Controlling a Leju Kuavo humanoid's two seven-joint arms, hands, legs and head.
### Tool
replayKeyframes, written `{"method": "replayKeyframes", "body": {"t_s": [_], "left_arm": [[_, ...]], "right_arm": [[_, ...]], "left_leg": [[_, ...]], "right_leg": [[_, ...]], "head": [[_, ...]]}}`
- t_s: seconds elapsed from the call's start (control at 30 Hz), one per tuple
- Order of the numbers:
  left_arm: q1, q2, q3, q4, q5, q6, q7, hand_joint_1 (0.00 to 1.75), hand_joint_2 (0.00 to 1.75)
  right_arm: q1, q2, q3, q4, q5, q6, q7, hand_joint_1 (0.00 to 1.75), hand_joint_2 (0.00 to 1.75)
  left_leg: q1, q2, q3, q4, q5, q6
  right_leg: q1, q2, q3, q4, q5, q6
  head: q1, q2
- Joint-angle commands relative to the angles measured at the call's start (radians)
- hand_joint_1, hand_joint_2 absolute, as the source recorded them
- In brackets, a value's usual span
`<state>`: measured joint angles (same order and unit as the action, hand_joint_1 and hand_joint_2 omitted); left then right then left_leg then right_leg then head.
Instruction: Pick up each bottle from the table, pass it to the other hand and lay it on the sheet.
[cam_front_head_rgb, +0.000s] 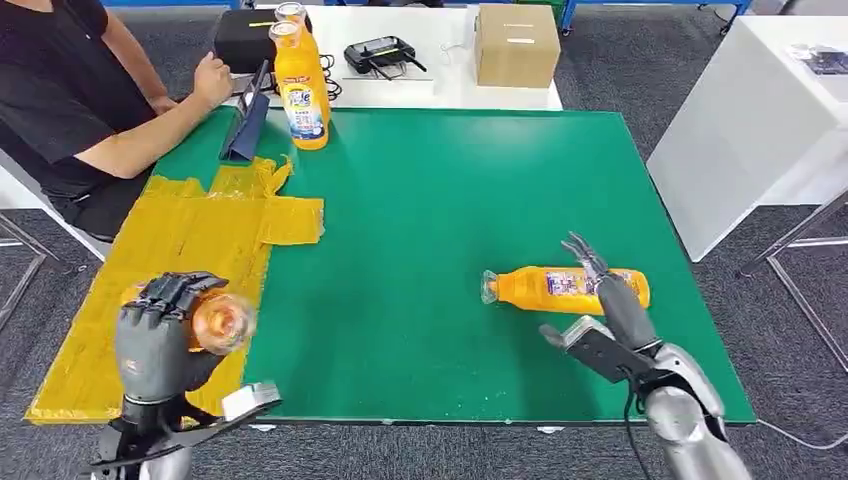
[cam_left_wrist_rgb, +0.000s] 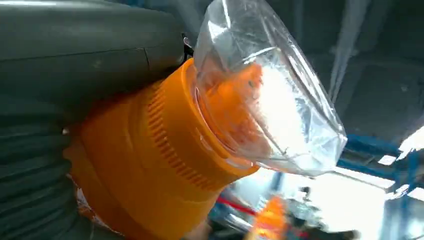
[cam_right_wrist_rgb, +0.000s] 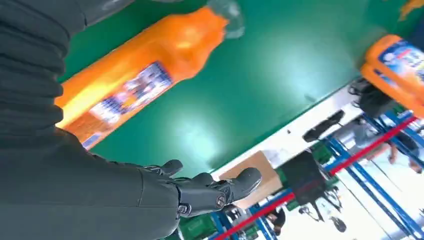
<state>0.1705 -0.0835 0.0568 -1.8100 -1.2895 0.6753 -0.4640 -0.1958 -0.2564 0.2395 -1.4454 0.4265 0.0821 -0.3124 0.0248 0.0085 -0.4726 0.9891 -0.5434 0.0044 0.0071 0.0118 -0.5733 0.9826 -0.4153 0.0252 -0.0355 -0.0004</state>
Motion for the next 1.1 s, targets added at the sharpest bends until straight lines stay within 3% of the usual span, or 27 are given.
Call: {"method": "replayKeyframes", "body": {"t_s": [0.03,0.07,0.13,0.27,0.3,0.33,0.37,0.5,0.53,0.7,1.03,1.1], "left_arm": [[-0.111,0.153,-0.194,0.349,-0.281,-0.057,0.339,1.75,1.75],[-0.195,0.307,-0.442,0.400,-0.281,-0.144,0.622,1.75,1.75],[-0.248,0.257,-0.479,0.571,-0.281,-0.199,0.645,1.75,1.75],[-0.273,0.169,-0.362,0.762,-0.281,-0.196,0.504,1.75,1.75],[-0.284,0.189,-0.385,0.778,-0.281,-0.219,0.530,0.24,1.75],[-0.302,0.215,-0.440,0.791,-0.281,-0.243,0.608,0.00,1.75],[-0.327,0.249,-0.511,0.810,-0.281,-0.263,0.667,0.00,1.75],[-0.304,0.213,-0.385,0.786,-0.281,-0.235,0.570,0.00,1.75],[-0.297,0.213,-0.365,0.769,-0.281,-0.243,0.542,0.00,0.00],[-0.282,0.180,-0.251,0.715,-0.271,-0.222,0.413,0.00,0.00],[-0.286,0.175,-0.247,0.717,-0.272,-0.225,0.409,0.00,0.00],[-0.317,0.158,-0.238,0.733,-0.194,-0.186,0.331,0.00,0.00]], "right_arm": [[-0.160,-0.075,0.009,0.114,-0.010,0.069,0.027,0.00,1.75],[-0.162,-0.078,0.019,0.122,-0.003,0.068,0.031,0.00,1.75],[-0.169,-0.075,0.036,0.148,0.011,0.070,0.034,0.00,1.75],[-0.200,-0.057,0.068,0.204,0.033,0.063,0.031,0.00,1.75],[-0.204,-0.052,0.071,0.211,0.034,0.061,0.031,0.00,1.75],[-0.212,-0.043,0.077,0.223,0.041,0.058,0.032,0.00,1.75],[-0.224,-0.035,0.087,0.237,0.049,0.058,0.034,0.00,1.75],[-0.234,-0.057,0.123,0.261,0.075,0.062,0.051,0.00,1.75],[-0.245,-0.073,0.137,0.273,0.083,0.066,0.058,0.00,1.75],[-0.344,-0.162,0.230,0.388,0.097,0.151,0.092,0.00,1.75],[-0.349,-0.162,0.233,0.401,0.093,0.155,0.089,0.00,1.75],[-0.351,-0.206,0.269,0.416,0.106,0.173,0.121,0.00,1.75]], "left_leg": [[-0.004,0.000,0.003,-0.004,0.002,0.002],[-0.005,0.000,0.004,-0.005,0.002,0.002],[-0.003,-0.007,0.002,-0.004,0.004,0.001],[-0.005,-0.002,0.007,-0.006,0.004,0.002],[-0.005,0.000,0.006,-0.006,0.004,0.003],[-0.005,0.000,0.006,-0.006,0.004,0.003],[-0.004,-0.001,0.005,-0.004,0.003,0.003],[-0.003,0.000,0.004,-0.003,0.003,0.002],[-0.004,0.000,0.006,-0.005,0.004,0.002],[-0.004,0.001,0.003,-0.003,0.004,0.003],[-0.005,0.000,0.004,-0.003,0.004,0.003],[-0.005,-0.002,0.003,-0.002,0.004,0.003]], "right_leg": [[-0.004,0.000,0.001,-0.001,0.001,0.001],[-0.005,-0.001,0.002,-0.002,0.001,0.001],[-0.003,-0.008,0.002,-0.002,0.001,0.000],[-0.004,-0.003,0.003,-0.002,0.002,0.000],[-0.004,-0.002,0.003,-0.003,0.002,0.000],[-0.005,-0.002,0.003,-0.002,0.002,0.001],[-0.004,-0.002,0.002,0.000,0.001,0.001],[-0.003,-0.002,0.001,0.001,0.001,0.000],[-0.004,-0.001,0.002,0.001,0.001,0.000],[-0.005,0.000,0.000,0.002,0.002,0.001],[-0.005,-0.002,0.001,0.003,0.001,0.001],[-0.005,-0.004,0.000,0.003,0.001,0.001]], "head": [[0.000,0.000],[0.000,0.000],[0.000,0.000],[-0.001,0.000],[-0.001,0.000],[0.000,0.000],[0.000,0.000],[0.000,0.000],[-0.001,0.000],[0.000,0.000],[0.000,0.000],[0.000,0.000]]}}
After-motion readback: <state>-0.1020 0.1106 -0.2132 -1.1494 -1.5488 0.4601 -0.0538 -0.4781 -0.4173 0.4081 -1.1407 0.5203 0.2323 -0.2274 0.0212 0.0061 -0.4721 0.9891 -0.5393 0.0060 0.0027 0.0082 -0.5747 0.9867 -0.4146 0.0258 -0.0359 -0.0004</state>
